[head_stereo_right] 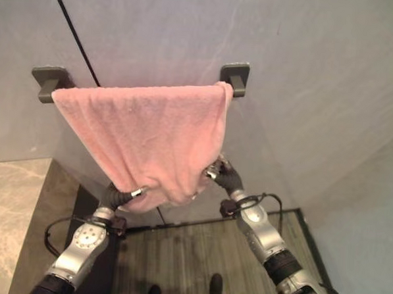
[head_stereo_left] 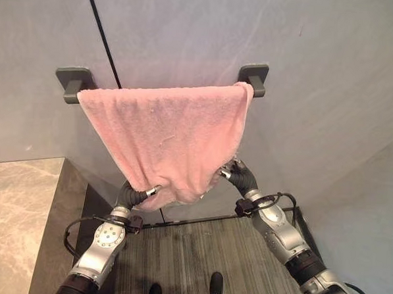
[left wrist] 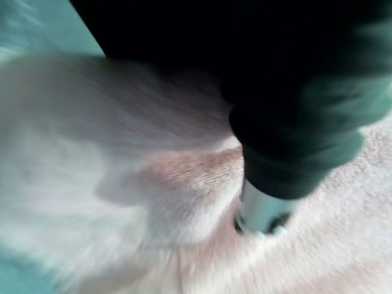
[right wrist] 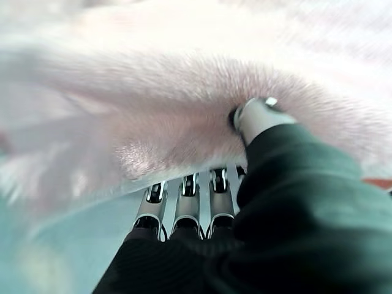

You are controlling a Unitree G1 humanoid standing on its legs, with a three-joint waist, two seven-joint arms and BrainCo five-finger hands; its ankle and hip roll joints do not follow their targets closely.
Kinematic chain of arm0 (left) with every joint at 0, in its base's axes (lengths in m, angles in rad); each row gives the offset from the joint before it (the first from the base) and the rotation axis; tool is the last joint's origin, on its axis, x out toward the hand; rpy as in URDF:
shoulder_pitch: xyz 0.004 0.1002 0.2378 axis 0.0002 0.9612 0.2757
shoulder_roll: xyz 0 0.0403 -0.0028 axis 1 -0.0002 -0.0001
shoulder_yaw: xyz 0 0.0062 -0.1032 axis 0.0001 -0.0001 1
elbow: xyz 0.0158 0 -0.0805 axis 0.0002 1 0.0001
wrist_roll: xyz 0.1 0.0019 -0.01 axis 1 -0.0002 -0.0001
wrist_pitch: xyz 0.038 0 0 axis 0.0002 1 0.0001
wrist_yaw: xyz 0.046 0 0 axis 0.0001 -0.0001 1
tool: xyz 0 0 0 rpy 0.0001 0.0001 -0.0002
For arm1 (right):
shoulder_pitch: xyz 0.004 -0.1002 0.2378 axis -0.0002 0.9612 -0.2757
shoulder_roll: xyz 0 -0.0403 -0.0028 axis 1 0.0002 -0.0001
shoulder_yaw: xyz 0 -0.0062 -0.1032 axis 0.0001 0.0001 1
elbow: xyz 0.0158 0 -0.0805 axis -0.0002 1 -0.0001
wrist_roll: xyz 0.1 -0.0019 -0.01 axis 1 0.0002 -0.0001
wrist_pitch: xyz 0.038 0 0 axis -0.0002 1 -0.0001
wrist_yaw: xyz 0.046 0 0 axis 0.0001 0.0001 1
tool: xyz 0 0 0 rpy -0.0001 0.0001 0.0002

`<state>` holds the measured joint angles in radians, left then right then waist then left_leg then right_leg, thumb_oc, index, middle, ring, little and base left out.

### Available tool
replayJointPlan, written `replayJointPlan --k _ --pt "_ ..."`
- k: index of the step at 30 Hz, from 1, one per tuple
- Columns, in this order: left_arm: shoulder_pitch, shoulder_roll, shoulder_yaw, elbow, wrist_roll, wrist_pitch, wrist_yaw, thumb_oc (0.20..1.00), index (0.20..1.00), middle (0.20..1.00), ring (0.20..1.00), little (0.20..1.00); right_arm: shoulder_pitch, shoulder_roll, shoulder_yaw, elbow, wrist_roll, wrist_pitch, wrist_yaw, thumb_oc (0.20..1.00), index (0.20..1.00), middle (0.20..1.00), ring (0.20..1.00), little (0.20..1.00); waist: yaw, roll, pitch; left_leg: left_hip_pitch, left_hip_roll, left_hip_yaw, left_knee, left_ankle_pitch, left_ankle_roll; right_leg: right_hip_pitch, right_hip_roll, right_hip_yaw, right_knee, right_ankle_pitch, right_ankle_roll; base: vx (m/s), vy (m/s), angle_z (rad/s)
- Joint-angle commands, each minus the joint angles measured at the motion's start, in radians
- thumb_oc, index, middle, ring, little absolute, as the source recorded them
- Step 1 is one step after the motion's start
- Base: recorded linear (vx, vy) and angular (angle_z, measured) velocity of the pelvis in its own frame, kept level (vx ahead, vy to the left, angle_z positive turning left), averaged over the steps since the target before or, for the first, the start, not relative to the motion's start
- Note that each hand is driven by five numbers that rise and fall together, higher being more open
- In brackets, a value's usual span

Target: Put brush and paste in cup on sink, flatten towel.

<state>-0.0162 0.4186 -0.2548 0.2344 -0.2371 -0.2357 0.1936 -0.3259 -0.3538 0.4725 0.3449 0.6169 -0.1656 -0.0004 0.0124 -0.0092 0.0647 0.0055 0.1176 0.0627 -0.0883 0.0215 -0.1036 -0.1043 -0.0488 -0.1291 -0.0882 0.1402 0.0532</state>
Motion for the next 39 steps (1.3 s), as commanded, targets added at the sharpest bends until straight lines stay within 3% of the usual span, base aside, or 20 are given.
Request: replayJointPlan --k 1,5,7,11,15,19,20,21,22,24,25,29,34,35,36,39 --pt "0.005 0.023 0.024 0.031 0.042 -0.018 0.049 1.0 1.0 1.0 1.0 1.0 0.006 0.043 -0.074 -0.003 0.082 -0.04 -0.01 1.0 1.0 1.0 1.0 1.0 0.014 -0.034 -0.047 -0.021 0.012 0.014 0.001 0.044 -0.012 0.076 -0.099 0.037 0.001 -0.055 0.113 0.0 0.012 -0.06" --pt "0.074 -0.001 0.1 0.049 0.055 -0.003 0.082 1.0 1.0 1.0 1.0 1.0 0.11 0.053 -0.202 -0.017 0.124 -0.077 -0.029 1.0 1.0 1.0 1.0 1.0 0.003 -0.029 -0.058 -0.008 0.014 0.018 0.001 0.039 -0.011 0.086 -0.101 0.039 0.001 -0.058 0.113 -0.01 0.007 -0.02" --pt "0.118 -0.018 0.16 0.056 0.046 0.005 0.097 1.0 1.0 1.0 1.0 1.0 0.196 0.05 -0.31 -0.031 0.078 -0.1 -0.08 1.0 1.0 1.0 1.0 1.0 -0.012 -0.022 -0.065 0.0 0.015 0.02 0.001 0.036 -0.01 0.093 -0.102 0.039 0.001 -0.058 0.113 0.01 0.016 0.0" --pt "0.174 -0.022 0.224 0.033 0.042 0.004 0.105 1.0 1.0 1.0 1.0 1.0 0.289 0.032 -0.41 -0.097 0.003 -0.111 -0.125 1.0 1.0 1.0 1.0 1.0 -0.026 -0.018 -0.069 0.007 0.018 0.02 0.001 0.032 -0.01 0.102 -0.102 0.037 0.001 -0.062 0.112 0.0 0.0 0.0" --pt "0.234 0.003 0.358 -0.071 0.113 -0.017 0.151 1.0 1.0 1.0 1.0 1.0 0.407 -0.046 -0.572 -0.296 -0.157 -0.142 -0.156 1.0 1.0 1.0 1.0 1.0 -0.045 -0.017 -0.075 0.01 0.021 0.02 0.001 0.026 -0.013 0.108 -0.103 0.033 0.001 -0.069 0.113 0.0 0.0 0.0" --pt "0.255 0.089 0.505 -0.309 0.325 -0.085 0.249 1.0 1.0 1.0 1.0 1.0 0.425 -0.149 -0.716 -0.54 -0.416 -0.186 -0.22 1.0 1.0 1.0 1.0 1.0 -0.052 -0.021 -0.085 0.012 0.024 0.018 0.001 0.02 -0.019 0.112 -0.103 0.032 0.001 -0.074 0.118 0.0 0.0 0.0" --pt "0.22 0.085 0.531 -0.387 0.295 -0.129 0.284 1.0 1.0 1.0 1.0 1.0 0.372 -0.143 -0.715 -0.627 -0.373 -0.22 -0.228 1.0 1.0 1.0 1.0 1.0 -0.051 -0.024 -0.087 0.012 0.025 0.021 0.001 0.026 -0.019 0.11 -0.104 0.035 0.001 -0.067 0.119 0.0 0.0 0.0" --pt "0.22 0.085 0.533 -0.389 0.295 -0.127 0.283 1.0 1.0 1.0 1.0 1.0 0.371 -0.143 -0.715 -0.627 -0.373 -0.219 -0.227 1.0 1.0 1.0 1.0 1.0 -0.052 -0.024 -0.089 0.013 0.025 0.02 0.001 0.02 -0.02 0.111 -0.104 0.035 0.001 -0.073 0.12 0.0 0.0 0.0" --pt "0.169 0.084 0.547 -0.483 0.238 -0.156 0.294 1.0 1.0 1.0 1.0 1.0 0.312 -0.115 -0.661 -0.699 -0.2 -0.258 -0.164 1.0 1.0 1.0 1.0 1.0 -0.049 -0.028 -0.092 0.014 0.025 0.024 0.001 0.019 -0.022 0.111 -0.105 0.04 0.001 -0.072 0.12 0.0 0.0 0.0" --pt "0.104 0.096 0.542 -0.558 0.211 -0.176 0.295 1.0 1.0 1.0 1.0 1.0 0.229 -0.131 -0.596 -0.749 -0.204 -0.252 -0.154 1.0 1.0 1.0 1.0 1.0 -0.047 -0.032 -0.099 0.015 0.025 0.025 0.001 0.016 -0.022 0.111 -0.106 0.045 0.001 -0.074 0.12 0.0 0.0 0.0" --pt "0.035 0.102 0.498 -0.634 0.17 -0.202 0.268 1.0 1.0 1.0 1.0 1.0 0.131 -0.166 -0.526 -0.786 -0.242 -0.239 -0.146 1.0 1.0 1.0 1.0 1.0 -0.047 -0.036 -0.106 0.018 0.025 0.029 0.001 0.015 -0.022 0.11 -0.105 0.049 0.001 -0.073 0.12 -0.04 0.001 -0.02" --pt "-0.114 0.093 0.332 -0.728 0.053 -0.221 0.197 1.0 1.0 1.0 1.0 1.0 -0.063 -0.107 -0.302 -0.73 -0.131 -0.218 -0.121 1.0 1.0 1.0 1.0 1.0 -0.04 -0.038 -0.108 0.022 0.024 0.035 0.001 0.014 -0.019 0.11 -0.105 0.059 0.001 -0.071 0.118 -0.01 0.001 0.0" --pt "-0.24 0.054 0.133 -0.68 -0.022 -0.202 0.165 1.0 1.0 1.0 1.0 1.0 -0.2 0.018 -0.134 -0.608 -0.065 -0.203 -0.13 1.0 1.0 1.0 1.0 1.0 -0.032 -0.04 -0.095 0.023 0.022 0.038 0.001 0.017 -0.014 0.107 -0.106 0.064 0.001 -0.067 0.115 -0.01 0.001 -0.02" --pt "-0.244 0.054 0.132 -0.676 -0.024 -0.204 0.165 1.0 1.0 1.0 1.0 1.0 -0.203 0.018 -0.135 -0.604 -0.063 -0.205 -0.129 1.0 1.0 1.0 1.0 1.0 -0.031 -0.041 -0.093 0.023 0.022 0.038 0.001 0.016 -0.014 0.107 -0.107 0.064 0.001 -0.067 0.115 -0.02 0.008 -0.07" --pt "-0.277 0.024 0.054 -0.617 -0.079 -0.189 0.144 1.0 1.0 1.0 1.0 1.0 -0.226 0.079 -0.095 -0.536 0.01 -0.211 -0.131 1.0 1.0 1.0 1.0 1.0 -0.03 -0.041 -0.085 0.021 0.02 0.037 0.001 0.019 -0.013 0.104 -0.108 0.065 0.001 -0.064 0.114 -0.02 0.007 -0.09" --pt "-0.306 -0.005 -0.009 -0.524 -0.136 -0.169 0.125 1.0 1.0 1.0 1.0 1.0 -0.256 0.12 -0.062 -0.454 0.054 -0.206 -0.149 1.0 1.0 1.0 1.0 1.0 -0.026 -0.04 -0.069 0.012 0.02 0.039 0.001 0.024 -0.012 0.095 -0.109 0.067 0.001 -0.061 0.115 -0.03 0.004 -0.07"
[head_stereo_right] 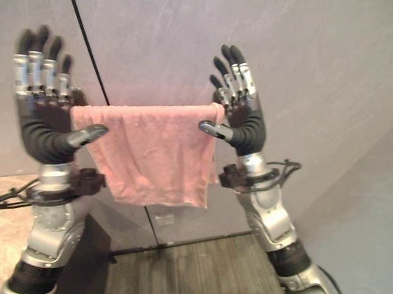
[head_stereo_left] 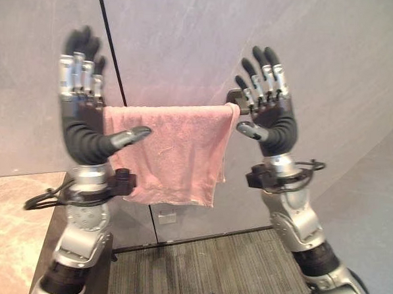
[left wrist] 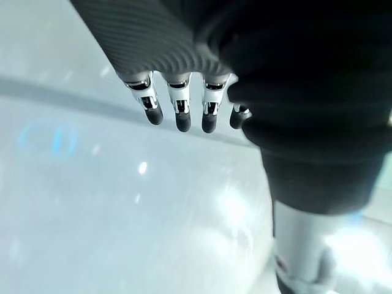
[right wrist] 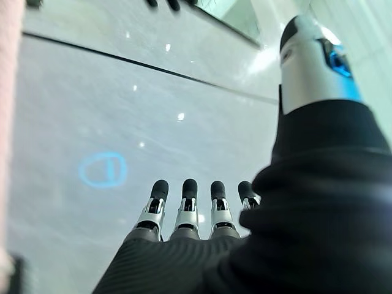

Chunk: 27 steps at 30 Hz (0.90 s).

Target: Put brush and paste in cup on sink, flatten towel.

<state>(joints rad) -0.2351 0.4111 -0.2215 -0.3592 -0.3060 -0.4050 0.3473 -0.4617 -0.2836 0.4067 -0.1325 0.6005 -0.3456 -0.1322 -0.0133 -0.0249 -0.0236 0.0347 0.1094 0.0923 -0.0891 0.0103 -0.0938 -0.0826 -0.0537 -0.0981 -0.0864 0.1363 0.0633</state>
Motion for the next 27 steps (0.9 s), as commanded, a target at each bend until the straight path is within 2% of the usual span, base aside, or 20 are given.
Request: replayJointPlan --k 1,9,14,17,22,25,27 --pt "-0.101 -0.006 -0.06 0.106 -0.067 0.005 -0.023 1.0 1.0 1.0 1.0 1.0 -0.13 0.066 0.011 0.062 0.079 -0.024 -0.026 1.0 1.0 1.0 1.0 1.0 0.001 -0.025 0.024 -0.021 0.028 0.01 0.002 0.037 -0.021 0.069 -0.104 0.037 -0.001 -0.055 0.105 0.0 0.0 0.0" --pt "-0.22 -0.051 -0.15 0.307 -0.136 0.021 -0.009 1.0 1.0 1.0 1.0 1.0 -0.227 0.129 0.028 0.269 0.154 -0.024 -0.067 1.0 1.0 1.0 1.0 1.0 0.011 -0.024 0.056 -0.068 0.023 0.0 0.002 0.055 -0.021 0.026 -0.105 0.034 -0.001 -0.037 0.111 -0.01 -0.001 0.0" --pt "-0.26 -0.049 -0.143 0.337 -0.127 0.012 0.014 1.0 1.0 1.0 1.0 1.0 -0.272 0.122 0.026 0.323 0.107 -0.016 -0.096 1.0 1.0 1.0 1.0 1.0 0.019 -0.021 0.068 -0.092 0.019 -0.005 0.002 0.063 -0.023 0.004 -0.106 0.031 -0.001 -0.03 0.113 0.0 0.0 0.0" --pt "-0.245 -0.041 -0.108 0.324 -0.118 0.006 0.026 1.0 1.0 1.0 1.0 1.0 -0.265 0.09 0.004 0.302 0.033 -0.005 -0.111 1.0 1.0 1.0 1.0 1.0 0.021 -0.02 0.067 -0.096 0.019 -0.006 0.002 0.062 -0.023 0.003 -0.109 0.026 -0.001 -0.033 0.113 0.05 -0.001 0.0" --pt "-0.215 -0.048 -0.068 0.285 -0.158 -0.003 0.029 1.0 1.0 1.0 1.0 1.0 -0.235 0.051 -0.029 0.278 0.04 -0.005 -0.111 1.0 1.0 1.0 1.0 1.0 0.021 -0.022 0.067 -0.095 0.016 -0.013 0.002 0.059 -0.022 0.01 -0.111 0.018 -0.001 -0.037 0.112 0.04 0.0 0.0" --pt "-0.169 -0.033 -0.032 0.24 -0.178 0.01 0.023 1.0 1.0 1.0 1.0 1.0 -0.204 -0.003 -0.028 0.254 0.015 0.03 -0.09 1.0 1.0 1.0 1.0 1.0 0.021 -0.026 0.067 -0.09 0.016 -0.011 0.002 0.058 -0.02 0.014 -0.111 0.018 -0.001 -0.037 0.112 0.02 0.0 0.01" --pt "-0.126 -0.005 -0.002 0.213 -0.174 0.026 0.011 1.0 1.0 1.0 1.0 1.0 -0.199 -0.091 -0.009 0.23 -0.052 0.084 -0.058 1.0 1.0 1.0 1.0 1.0 0.02 -0.032 0.066 -0.086 0.017 -0.008 0.002 0.056 -0.02 0.016 -0.11 0.021 -0.001 -0.038 0.112 0.03 0.002 0.02"
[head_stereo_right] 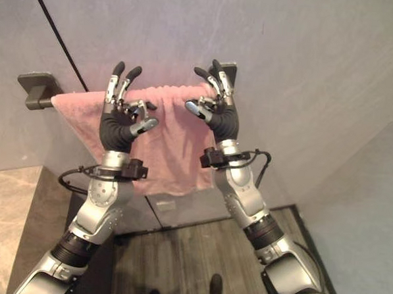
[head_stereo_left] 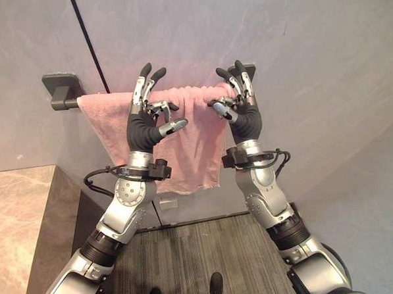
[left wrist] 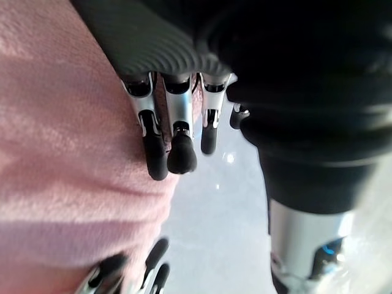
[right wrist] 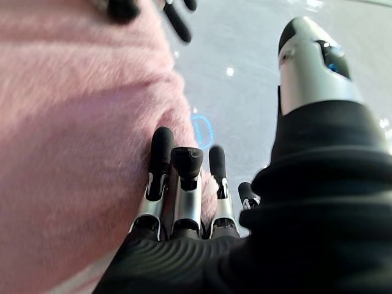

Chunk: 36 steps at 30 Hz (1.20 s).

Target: Put brush and paste in cup on sink, flatten towel.

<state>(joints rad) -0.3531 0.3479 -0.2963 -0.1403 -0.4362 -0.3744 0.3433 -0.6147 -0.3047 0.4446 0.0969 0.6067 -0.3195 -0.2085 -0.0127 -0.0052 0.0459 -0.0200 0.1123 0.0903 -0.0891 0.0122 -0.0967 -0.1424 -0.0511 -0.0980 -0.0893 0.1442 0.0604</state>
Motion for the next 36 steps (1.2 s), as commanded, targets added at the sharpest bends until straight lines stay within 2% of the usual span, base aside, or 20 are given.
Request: replayJointPlan --k 1,2,3,4,6,7,9,15,21,30,36 --pt "0.01 0.077 0.089 -0.017 -0.031 0.01 0.012 1.0 1.0 1.0 1.0 1.0 -0.055 -0.137 -0.039 -0.008 -0.107 0.089 0.034 1.0 1.0 1.0 1.0 1.0 0.018 -0.055 -0.003 -0.03 0.015 -0.005 0.002 0.053 -0.016 0.077 -0.112 0.021 0.002 -0.046 0.115 0.0 0.0 0.0" --pt "0.02 0.091 0.099 -0.037 -0.029 0.016 0.006 1.0 1.0 1.0 1.0 1.0 -0.058 -0.183 -0.039 -0.014 -0.124 0.1 0.035 1.0 1.0 1.0 1.0 1.0 0.017 -0.057 -0.002 -0.028 0.015 -0.004 0.002 0.053 -0.016 0.078 -0.112 0.022 0.002 -0.046 0.116 0.0 0.0 0.0" --pt "0.061 0.125 0.133 -0.067 -0.032 0.023 -0.017 1.0 1.0 1.0 1.0 1.0 -0.084 -0.284 -0.033 -0.015 -0.192 0.129 0.06 1.0 1.0 1.0 1.0 1.0 0.016 -0.063 -0.003 -0.026 0.017 -0.002 0.002 0.053 -0.016 0.078 -0.111 0.023 0.002 -0.047 0.116 0.0 0.0 0.0" --pt "0.083 0.139 0.154 -0.078 -0.024 0.031 -0.019 1.0 1.0 1.0 1.0 1.0 -0.089 -0.321 -0.031 -0.011 -0.239 0.143 0.061 1.0 1.0 1.0 1.0 1.0 0.016 -0.064 -0.004 -0.026 0.018 -0.001 0.002 0.053 -0.017 0.079 -0.11 0.022 0.002 -0.047 0.117 0.0 0.0 0.0" --pt "0.098 0.149 0.17 -0.088 -0.018 0.036 -0.023 1.0 1.0 1.0 1.0 1.0 -0.096 -0.341 -0.026 -0.011 -0.267 0.147 0.067 1.0 1.0 1.0 1.0 1.0 0.015 -0.064 -0.005 -0.025 0.019 0.0 0.002 0.051 -0.017 0.079 -0.11 0.024 0.002 -0.047 0.117 0.0 0.0 0.0" --pt "0.121 0.165 0.2 -0.091 -0.016 0.042 -0.033 1.0 1.0 1.0 1.0 1.0 -0.113 -0.379 -0.017 -0.007 -0.345 0.167 0.081 1.0 1.0 1.0 1.0 1.0 0.015 -0.066 -0.005 -0.024 0.02 0.003 0.002 0.05 -0.016 0.077 -0.108 0.024 0.002 -0.047 0.118 0.0 0.0 0.0" --pt "0.127 0.164 0.213 -0.091 -0.017 0.04 -0.036 1.0 1.0 1.0 1.0 1.0 -0.117 -0.382 -0.014 0.009 -0.367 0.175 0.087 1.0 1.0 1.0 1.0 1.0 0.015 -0.068 -0.005 -0.024 0.02 0.003 0.002 0.05 -0.016 0.077 -0.107 0.024 0.002 -0.047 0.118 0.0 0.0 0.0" --pt "0.136 0.148 0.24 -0.067 -0.046 0.04 -0.03 1.0 1.0 1.0 1.0 1.0 -0.119 -0.356 -0.02 0.073 -0.422 0.194 0.08 1.0 1.0 1.0 1.0 1.0 0.017 -0.068 -0.006 -0.025 0.021 0.003 0.002 0.05 -0.017 0.077 -0.108 0.024 0.002 -0.048 0.115 0.0 0.0 0.0" --pt "0.089 0.102 0.206 -0.078 -0.14 0.018 -0.063 1.0 1.0 1.0 1.0 1.0 -0.129 -0.293 -0.03 0.099 -0.484 0.204 0.056 1.0 1.0 1.0 1.0 1.0 0.016 -0.064 -0.01 -0.026 0.019 -0.001 0.002 0.048 -0.016 0.079 -0.11 0.025 0.002 -0.049 0.115 0.0 0.0 0.0" --pt "-0.074 0.068 0.103 -0.102 -0.203 -0.014 -0.088 1.0 1.0 1.0 1.0 1.0 -0.098 -0.187 -0.114 -0.002 -0.517 0.149 -0.043 1.0 1.0 1.0 1.0 1.0 -0.004 -0.051 -0.054 0.014 0.016 -0.003 0.002 0.031 -0.011 0.121 -0.116 0.023 0.002 -0.058 0.116 0.0 0.002 0.01" --pt "-0.153 0.04 0.063 -0.143 -0.283 -0.042 -0.12 1.0 1.0 1.0 1.0 1.0 -0.081 -0.181 -0.141 -0.121 -0.524 0.119 -0.041 1.0 1.0 1.0 1.0 1.0 -0.025 -0.045 -0.087 0.051 0.015 0.004 0.002 0.018 -0.008 0.151 -0.116 0.033 0.002 -0.066 0.117 0.0 0.001 0.01"
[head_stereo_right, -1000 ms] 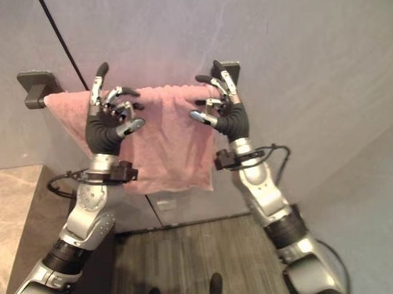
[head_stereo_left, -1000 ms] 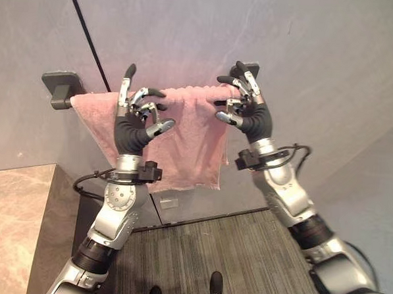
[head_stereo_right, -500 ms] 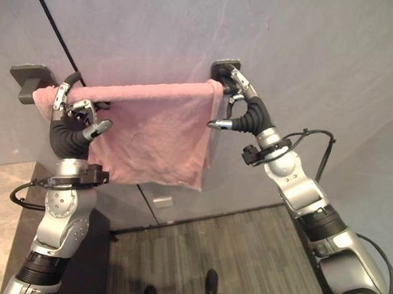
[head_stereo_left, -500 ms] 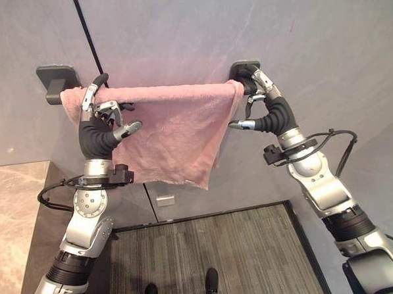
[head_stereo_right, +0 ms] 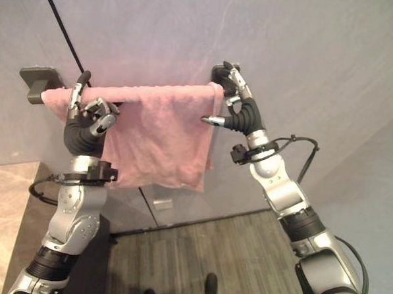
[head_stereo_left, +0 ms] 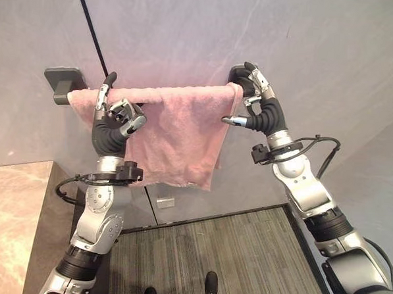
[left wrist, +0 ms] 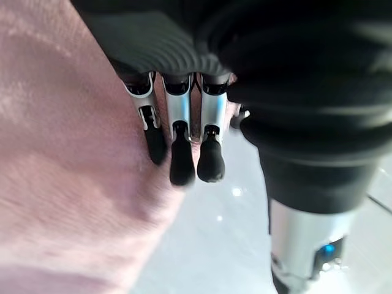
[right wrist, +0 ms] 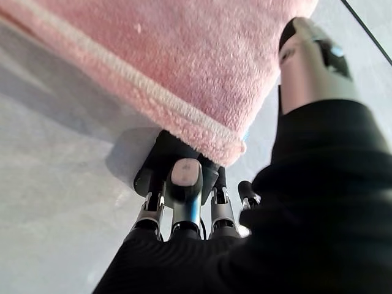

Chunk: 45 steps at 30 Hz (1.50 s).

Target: Put brush and paste in cup on sink, flatten towel.

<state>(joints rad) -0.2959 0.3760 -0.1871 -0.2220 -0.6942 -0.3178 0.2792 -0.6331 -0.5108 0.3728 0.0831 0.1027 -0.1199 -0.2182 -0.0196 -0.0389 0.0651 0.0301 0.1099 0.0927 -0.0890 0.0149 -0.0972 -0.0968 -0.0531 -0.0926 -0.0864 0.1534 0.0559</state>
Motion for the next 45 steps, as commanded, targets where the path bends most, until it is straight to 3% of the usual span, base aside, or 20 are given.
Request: replayJointPlan --k 1,7,12,19,23,27,30,38,45 --pt "-0.213 0.002 -0.05 -0.083 -0.066 -0.107 -0.074 1.0 1.0 1.0 1.0 1.0 -0.047 0.028 -0.078 -0.131 -0.002 -0.092 -0.024 1.0 1.0 1.0 1.0 1.0 -0.025 -0.01 -0.113 0.01 0.018 0.006 0.002 0.012 -0.006 0.113 -0.114 0.029 -0.001 -0.077 0.121 0.0 0.0 0.0" --pt "-0.197 -0.011 -0.043 -0.115 -0.131 -0.113 -0.103 1.0 1.0 1.0 1.0 1.0 -0.009 0.022 -0.101 -0.177 0.055 -0.105 0.001 1.0 1.0 1.0 1.0 1.0 -0.031 -0.009 -0.123 0.022 0.021 0.008 0.002 0.009 -0.005 0.122 -0.113 0.032 -0.001 -0.08 0.12 -0.01 0.003 0.0" --pt "-0.031 -0.028 0.02 -0.205 -0.326 -0.112 -0.17 1.0 1.0 1.0 1.0 1.0 0.14 0.019 -0.209 -0.309 0.215 -0.147 0.043 1.0 1.0 1.0 1.0 1.0 -0.03 -0.01 -0.124 0.032 0.02 0.011 0.002 0.015 0.003 0.127 -0.113 0.036 -0.001 -0.076 0.116 -0.02 0.007 -0.01" --pt "0.134 -0.009 0.08 -0.26 -0.414 -0.083 -0.2 1.0 1.0 1.0 1.0 1.0 0.261 0.057 -0.286 -0.397 0.391 -0.183 0.079 1.0 1.0 1.0 1.0 1.0 -0.023 -0.009 -0.115 0.035 0.019 0.011 0.002 0.016 0.009 0.129 -0.113 0.04 -0.001 -0.077 0.115 -0.01 0.0 0.0" --pt "0.273 0.038 0.167 -0.32 -0.423 -0.043 -0.235 1.0 1.0 1.0 1.0 1.0 0.374 0.05 -0.349 -0.474 0.495 -0.187 0.135 1.0 1.0 1.0 1.0 1.0 -0.02 -0.007 -0.106 0.034 0.017 0.011 0.002 0.016 0.011 0.126 -0.114 0.04 -0.001 -0.077 0.117 -0.01 0.001 0.0" --pt "0.352 0.064 0.225 -0.336 -0.408 -0.022 -0.252 1.0 1.0 1.0 1.0 1.0 0.446 0.036 -0.419 -0.516 0.492 -0.191 0.147 1.0 1.0 1.0 1.0 1.0 -0.02 -0.004 -0.098 0.038 0.017 0.009 0.002 0.009 0.013 0.132 -0.114 0.039 -0.001 -0.085 0.118 0.0 0.0 0.0" --pt "0.434 0.114 0.294 -0.356 -0.402 0.016 -0.318 1.0 1.0 1.0 1.0 1.0 0.523 0.021 -0.492 -0.509 0.489 -0.182 0.165 1.0 1.0 1.0 1.0 1.0 -0.016 -0.001 -0.083 0.034 0.017 0.003 0.002 0.018 0.015 0.126 -0.114 0.039 -0.001 -0.079 0.116 -0.01 -0.003 0.0" --pt "0.459 0.168 0.349 -0.366 -0.404 0.045 -0.427 1.0 1.0 1.0 1.0 1.0 0.604 0.009 -0.547 -0.434 0.473 -0.156 0.163 1.0 1.0 1.0 1.0 1.0 -0.014 0.018 -0.074 0.051 0.015 -0.002 0.002 0.015 0.01 0.152 -0.117 0.03 -0.001 -0.091 0.111 0.0 -0.002 0.0" --pt "0.386 0.101 0.419 -0.383 -0.363 -0.002 -0.488 1.0 1.0 1.0 1.0 1.0 0.629 0.021 -0.598 -0.38 0.426 -0.152 0.158 1.0 1.0 1.0 1.0 1.0 -0.006 0.032 -0.077 0.046 0.015 -0.016 0.002 0.018 0.0 0.163 -0.119 0.012 -0.001 -0.102 0.108 0.0 -0.002 0.01"
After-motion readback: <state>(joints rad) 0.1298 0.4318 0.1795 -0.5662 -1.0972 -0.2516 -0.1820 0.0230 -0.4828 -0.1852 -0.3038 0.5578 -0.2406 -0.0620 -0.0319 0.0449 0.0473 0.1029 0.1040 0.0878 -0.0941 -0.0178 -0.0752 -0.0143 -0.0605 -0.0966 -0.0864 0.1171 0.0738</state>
